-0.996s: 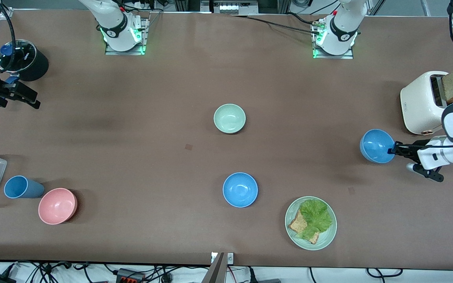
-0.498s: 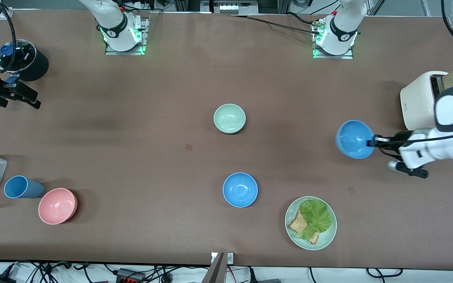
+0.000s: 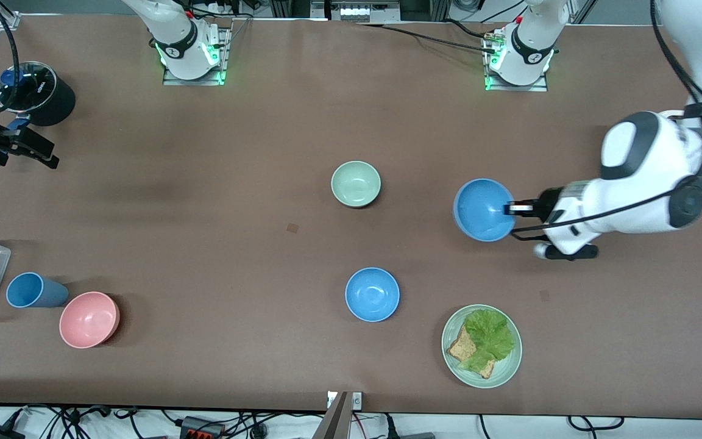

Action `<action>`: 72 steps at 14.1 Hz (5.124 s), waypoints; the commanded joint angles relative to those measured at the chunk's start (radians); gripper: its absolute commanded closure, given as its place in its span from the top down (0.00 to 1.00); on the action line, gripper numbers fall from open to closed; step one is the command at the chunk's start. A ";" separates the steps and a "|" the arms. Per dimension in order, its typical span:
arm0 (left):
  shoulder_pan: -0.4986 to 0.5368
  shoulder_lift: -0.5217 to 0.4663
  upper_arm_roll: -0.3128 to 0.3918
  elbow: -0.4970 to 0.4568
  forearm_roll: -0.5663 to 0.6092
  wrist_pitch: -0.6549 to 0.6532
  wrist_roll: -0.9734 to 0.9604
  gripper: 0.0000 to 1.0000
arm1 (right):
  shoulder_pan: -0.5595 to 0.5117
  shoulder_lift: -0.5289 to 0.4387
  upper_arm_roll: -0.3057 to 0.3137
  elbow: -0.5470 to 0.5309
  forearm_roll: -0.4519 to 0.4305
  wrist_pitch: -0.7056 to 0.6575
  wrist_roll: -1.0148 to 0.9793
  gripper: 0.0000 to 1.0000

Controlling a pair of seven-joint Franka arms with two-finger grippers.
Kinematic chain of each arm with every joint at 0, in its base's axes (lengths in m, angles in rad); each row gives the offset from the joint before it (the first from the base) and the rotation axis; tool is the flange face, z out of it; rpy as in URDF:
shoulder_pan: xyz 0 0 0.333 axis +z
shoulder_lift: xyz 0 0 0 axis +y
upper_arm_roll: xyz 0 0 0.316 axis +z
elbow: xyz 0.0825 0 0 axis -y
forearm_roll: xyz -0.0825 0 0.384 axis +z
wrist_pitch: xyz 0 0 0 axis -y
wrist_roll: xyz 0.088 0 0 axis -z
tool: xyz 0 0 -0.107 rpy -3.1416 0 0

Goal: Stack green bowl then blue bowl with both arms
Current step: 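Lower the blue bowl into the green bowl with the left gripper, then open the left gripper and release the blue bowl onto the green bowl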

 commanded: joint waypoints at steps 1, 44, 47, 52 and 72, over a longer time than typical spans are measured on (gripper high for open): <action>-0.012 -0.010 -0.074 -0.073 -0.012 0.110 -0.163 0.00 | -0.024 -0.019 0.037 -0.002 -0.001 -0.029 -0.008 1.00; -0.400 0.042 -0.062 -0.440 0.384 0.724 -0.858 0.00 | -0.026 0.000 0.039 -0.002 0.002 -0.028 -0.020 1.00; -0.406 0.056 -0.060 -0.425 0.386 0.720 -0.856 0.00 | -0.026 0.000 0.037 -0.002 0.002 -0.028 -0.020 1.00; -0.406 0.070 -0.052 -0.421 0.424 0.717 -0.856 0.00 | -0.026 0.000 0.037 -0.002 0.002 -0.028 -0.020 1.00; -0.396 0.090 -0.057 -0.274 0.424 0.537 -0.861 0.22 | -0.030 0.000 0.036 -0.002 0.002 -0.026 -0.020 1.00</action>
